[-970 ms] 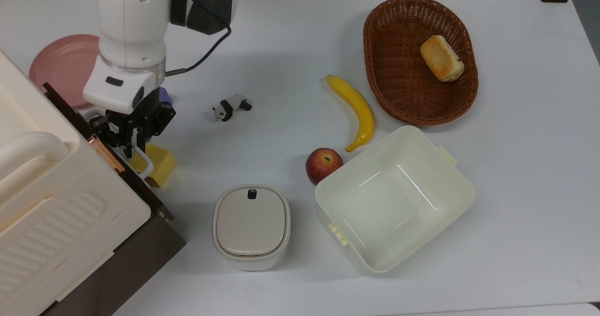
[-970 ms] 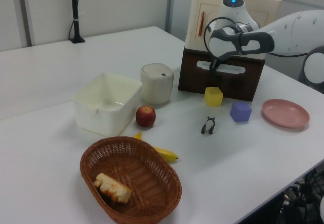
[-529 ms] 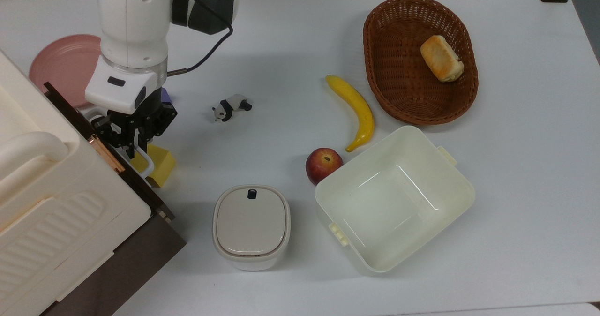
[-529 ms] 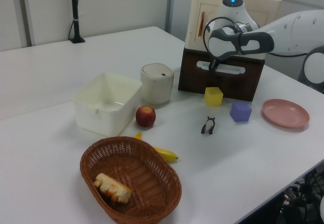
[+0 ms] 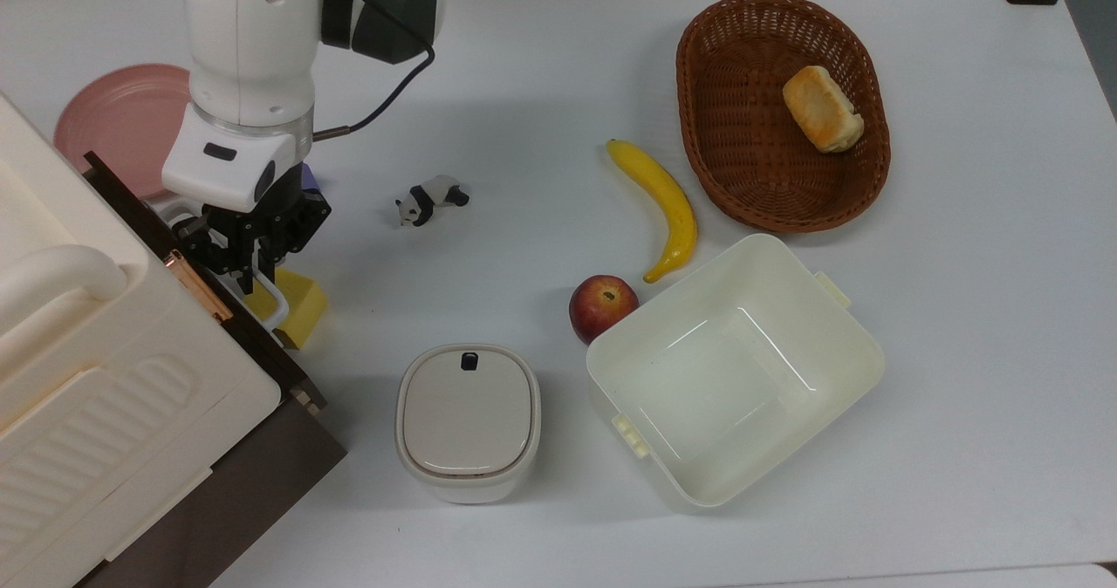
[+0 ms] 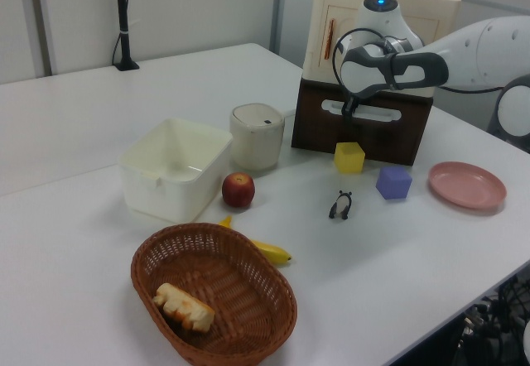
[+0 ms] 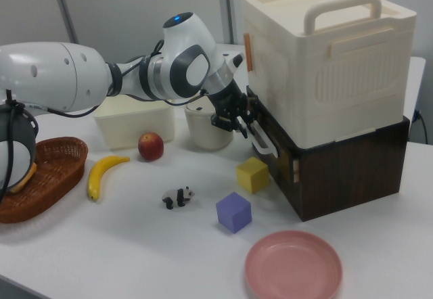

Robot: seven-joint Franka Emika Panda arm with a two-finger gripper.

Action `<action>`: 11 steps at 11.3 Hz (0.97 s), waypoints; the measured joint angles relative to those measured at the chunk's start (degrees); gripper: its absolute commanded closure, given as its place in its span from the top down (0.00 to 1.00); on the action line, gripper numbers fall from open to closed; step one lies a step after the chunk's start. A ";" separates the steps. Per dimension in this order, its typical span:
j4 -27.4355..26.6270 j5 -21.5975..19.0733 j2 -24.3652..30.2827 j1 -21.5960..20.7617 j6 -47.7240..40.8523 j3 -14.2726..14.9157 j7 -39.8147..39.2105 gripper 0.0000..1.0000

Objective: Slide the drawer open
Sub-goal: 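Pull the drawer handle outward from the wooden cabinet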

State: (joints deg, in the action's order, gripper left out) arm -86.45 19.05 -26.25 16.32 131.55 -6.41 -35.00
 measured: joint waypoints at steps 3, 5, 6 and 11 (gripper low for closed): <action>-0.90 0.00 0.63 -0.02 0.00 -0.18 0.00 0.13; -2.16 0.00 1.56 -0.02 0.00 -0.45 0.00 0.13; -2.91 0.00 2.08 -0.02 0.00 -0.61 0.01 0.13; -6.56 0.02 4.77 -0.02 0.00 -1.53 0.03 0.13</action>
State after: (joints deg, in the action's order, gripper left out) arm -93.01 19.07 -21.48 16.30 131.54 -7.95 -34.98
